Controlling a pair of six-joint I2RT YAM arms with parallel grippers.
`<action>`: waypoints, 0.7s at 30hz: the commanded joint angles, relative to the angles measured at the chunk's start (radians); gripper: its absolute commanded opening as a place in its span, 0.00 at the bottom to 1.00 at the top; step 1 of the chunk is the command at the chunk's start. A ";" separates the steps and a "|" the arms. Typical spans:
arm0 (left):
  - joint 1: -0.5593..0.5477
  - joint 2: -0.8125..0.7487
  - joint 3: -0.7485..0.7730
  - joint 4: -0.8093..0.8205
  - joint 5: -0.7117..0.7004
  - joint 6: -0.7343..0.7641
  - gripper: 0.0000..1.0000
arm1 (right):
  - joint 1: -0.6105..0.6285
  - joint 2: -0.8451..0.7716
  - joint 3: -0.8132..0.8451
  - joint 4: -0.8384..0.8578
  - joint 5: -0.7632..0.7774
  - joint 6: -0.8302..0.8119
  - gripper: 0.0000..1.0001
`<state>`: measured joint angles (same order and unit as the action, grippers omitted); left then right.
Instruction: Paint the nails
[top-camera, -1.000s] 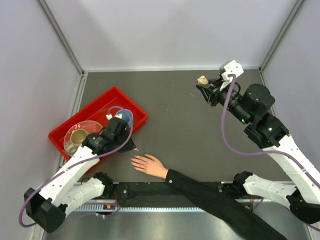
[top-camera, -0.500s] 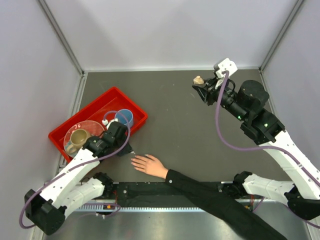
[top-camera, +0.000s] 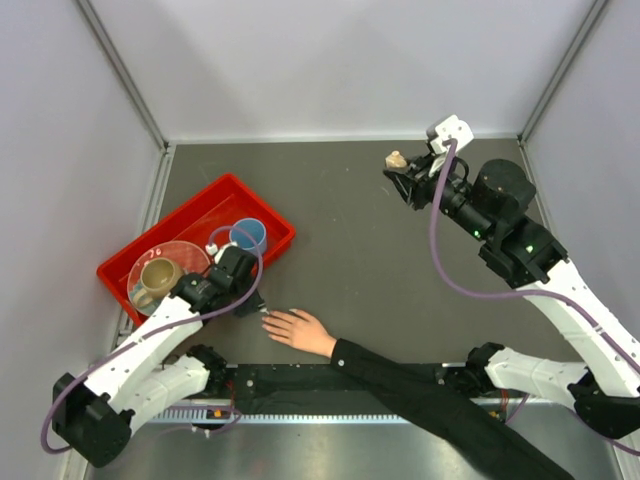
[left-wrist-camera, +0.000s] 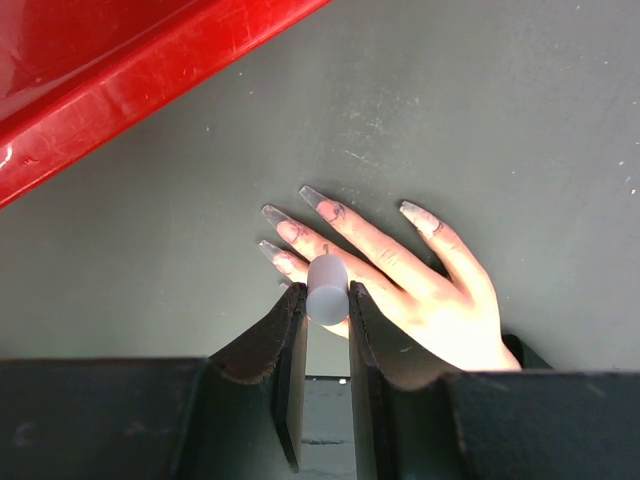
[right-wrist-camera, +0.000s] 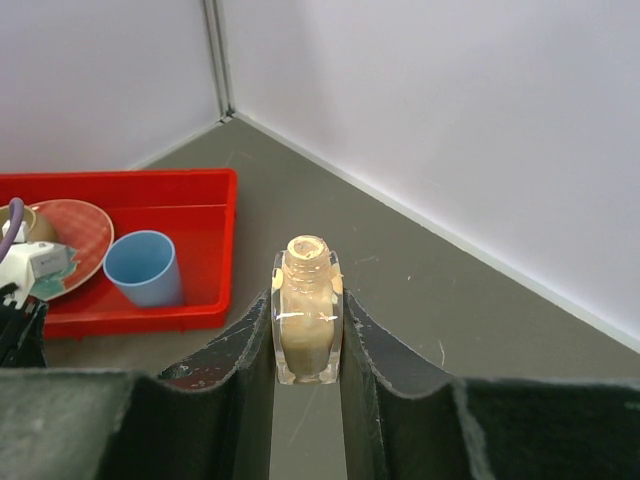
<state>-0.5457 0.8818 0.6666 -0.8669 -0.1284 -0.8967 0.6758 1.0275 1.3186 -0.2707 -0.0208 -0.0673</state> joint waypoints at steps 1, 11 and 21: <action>0.004 0.006 -0.012 0.035 -0.004 -0.011 0.00 | -0.005 0.003 0.051 0.061 0.007 0.009 0.00; 0.004 0.028 -0.024 0.075 0.000 -0.007 0.00 | -0.005 0.003 0.054 0.051 0.007 0.011 0.00; 0.006 0.036 -0.030 0.098 0.009 0.005 0.00 | -0.005 0.006 0.056 0.051 0.007 0.017 0.00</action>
<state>-0.5446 0.9146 0.6426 -0.8101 -0.1207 -0.8951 0.6758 1.0378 1.3186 -0.2703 -0.0196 -0.0662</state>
